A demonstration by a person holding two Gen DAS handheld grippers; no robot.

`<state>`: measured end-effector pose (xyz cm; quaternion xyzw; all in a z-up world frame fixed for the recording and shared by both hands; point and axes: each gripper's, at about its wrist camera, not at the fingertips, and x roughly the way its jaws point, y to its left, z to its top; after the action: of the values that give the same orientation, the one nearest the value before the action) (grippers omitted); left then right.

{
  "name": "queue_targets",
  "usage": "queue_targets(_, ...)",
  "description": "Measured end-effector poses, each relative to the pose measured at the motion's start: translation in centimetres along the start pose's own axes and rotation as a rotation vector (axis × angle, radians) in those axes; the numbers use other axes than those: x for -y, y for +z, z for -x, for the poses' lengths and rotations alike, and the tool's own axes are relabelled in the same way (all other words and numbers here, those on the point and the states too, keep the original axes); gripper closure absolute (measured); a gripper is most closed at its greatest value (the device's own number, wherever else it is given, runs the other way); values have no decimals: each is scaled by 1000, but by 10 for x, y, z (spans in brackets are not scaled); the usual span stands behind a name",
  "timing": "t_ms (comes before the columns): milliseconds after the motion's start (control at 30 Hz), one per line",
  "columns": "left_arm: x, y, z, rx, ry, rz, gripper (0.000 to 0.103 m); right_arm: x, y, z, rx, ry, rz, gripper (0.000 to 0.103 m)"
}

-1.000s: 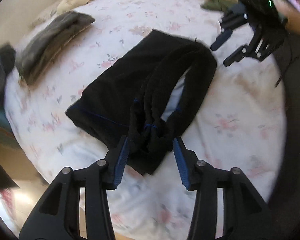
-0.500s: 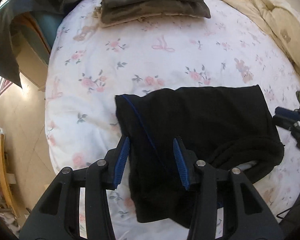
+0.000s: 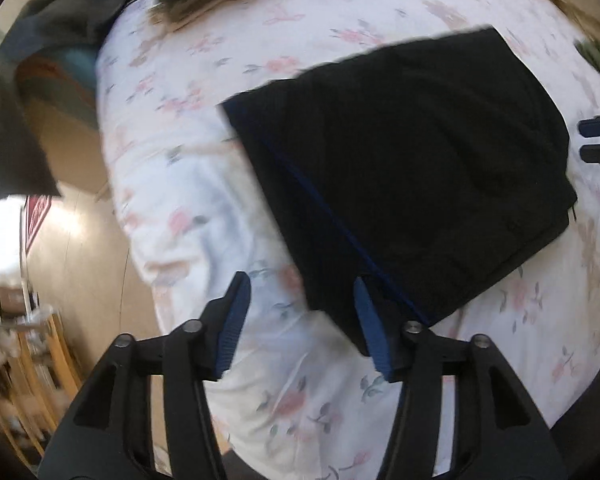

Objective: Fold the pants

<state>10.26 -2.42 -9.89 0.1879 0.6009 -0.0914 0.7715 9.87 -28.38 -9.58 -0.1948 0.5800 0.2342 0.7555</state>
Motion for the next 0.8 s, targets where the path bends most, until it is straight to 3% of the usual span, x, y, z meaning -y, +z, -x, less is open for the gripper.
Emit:
queue_targets(100, -13, 12, 9, 74, -56, 150, 49, 14, 12, 12, 90, 9, -131, 78)
queue_targets(167, -9, 18, 6, 84, -115, 186, 45, 19, 23, 14, 144, 80, -210, 78)
queue_targets(233, 3, 21, -7, 36, -188, 168, 45, 14, 32, 9, 167, 206, -225, 78)
queue_targets(300, 18, 21, -25, -36, -166, 101, 43, -4, 35, -3, 117, 264, -145, 77)
queue_targets(367, 22, 19, -32, -48, -115, 66, 29, -14, 30, -24, 11, 188, -74, 76)
queue_targets(433, 15, 21, -29, -62, -121, 88, 27, -1, 23, -36, -71, 162, -119, 77)
queue_targets(467, 9, 23, -26, -66, -131, 114, 27, 10, 22, -33, -69, 178, -171, 77)
queue_targets(567, -23, 28, -3, 17, -192, 258, 27, 54, 19, 0, 59, 230, -353, 74)
queue_targets(667, -58, 40, 12, 146, -185, 404, 27, 99, 18, 21, 220, 293, -571, 73)
queue_targets(800, -88, 61, -8, 161, -230, 511, 30, 130, 27, 4, 239, 338, -709, 73)
